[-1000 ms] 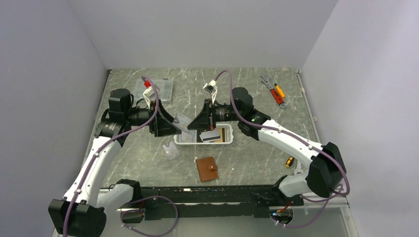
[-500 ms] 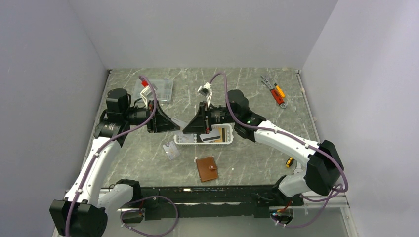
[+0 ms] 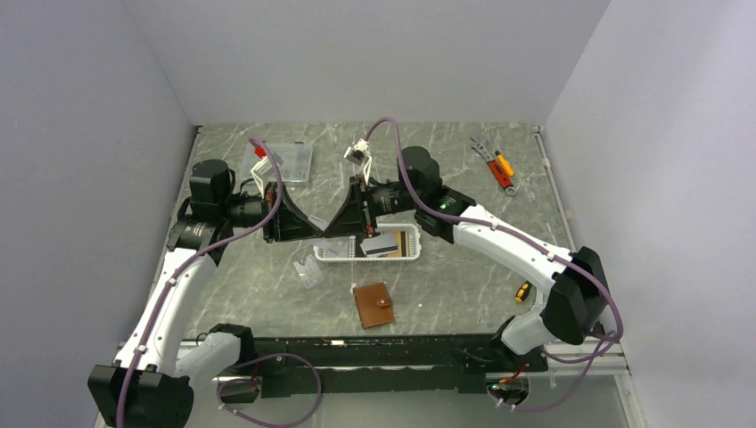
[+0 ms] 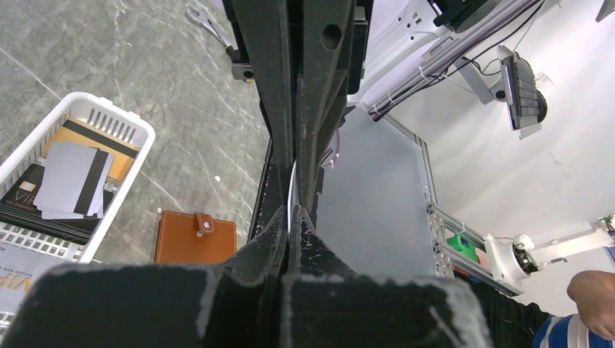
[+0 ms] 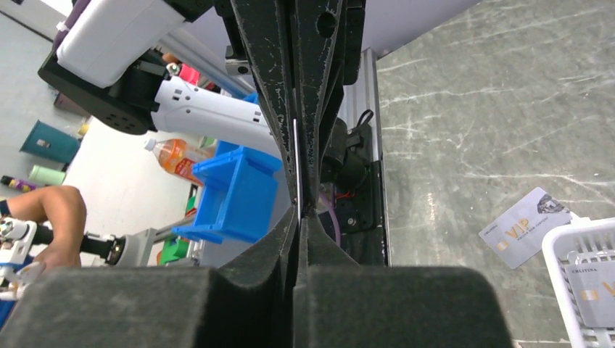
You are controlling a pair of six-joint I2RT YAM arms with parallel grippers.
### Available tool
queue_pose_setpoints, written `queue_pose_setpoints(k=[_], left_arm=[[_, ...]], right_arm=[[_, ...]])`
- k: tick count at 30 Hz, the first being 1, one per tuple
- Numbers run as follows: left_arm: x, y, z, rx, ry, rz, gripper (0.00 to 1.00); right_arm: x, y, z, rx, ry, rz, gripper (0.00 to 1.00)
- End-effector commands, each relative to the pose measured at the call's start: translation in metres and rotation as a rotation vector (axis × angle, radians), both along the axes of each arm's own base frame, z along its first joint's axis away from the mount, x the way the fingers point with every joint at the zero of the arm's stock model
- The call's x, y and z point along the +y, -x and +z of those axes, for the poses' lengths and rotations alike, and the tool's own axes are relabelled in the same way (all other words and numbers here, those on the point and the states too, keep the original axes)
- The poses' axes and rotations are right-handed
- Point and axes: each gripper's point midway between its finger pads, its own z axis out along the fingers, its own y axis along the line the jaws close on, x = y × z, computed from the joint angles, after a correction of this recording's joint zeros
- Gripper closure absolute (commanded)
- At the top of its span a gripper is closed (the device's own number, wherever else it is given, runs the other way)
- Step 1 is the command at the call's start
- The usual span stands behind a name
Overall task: Put the credit cards into the card holder
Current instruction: Pick up the credit card from the storage box.
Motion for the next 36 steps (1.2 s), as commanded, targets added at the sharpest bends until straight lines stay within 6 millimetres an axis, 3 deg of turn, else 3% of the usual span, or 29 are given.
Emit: queue_pose_setpoints(k=[1,8,9,11,13,25,31,36], left_arm=[[0.000,0.011,0.015,-0.072,0.013,-0.043,1.00],[0.000,0.011,0.016,-0.083,0.011,-0.055,0.99],[0.000,0.011,0.016,-0.082,0.011,-0.056,0.92],[0.000,0.011,0.016,-0.078,0.006,-0.046,0.62],[0.000,0.011,0.017,-0.077,0.004,-0.045,0.51],[0.001,0.023,0.024,-0.075,0.031,-0.092,0.60],[0.002,0.021,0.025,-0.086,0.028,-0.084,0.65],[0.001,0.006,0.003,-0.121,-0.057,0.003,0.67]], right_arm=[[0.002,0.005,0.027,-0.068,-0.043,0.078,1.00],[-0.007,0.009,0.026,-0.072,-0.032,0.089,1.00],[-0.008,0.010,0.024,-0.071,-0.026,0.089,1.00],[-0.011,0.009,0.021,-0.070,-0.013,0.080,1.00],[-0.014,0.007,0.019,-0.073,-0.006,0.060,1.00],[-0.036,-0.011,-0.001,-0.059,0.038,-0.077,1.00],[-0.057,-0.009,-0.032,-0.016,0.121,-0.145,1.00],[-0.077,-0.006,-0.065,0.032,0.201,-0.239,1.00]])
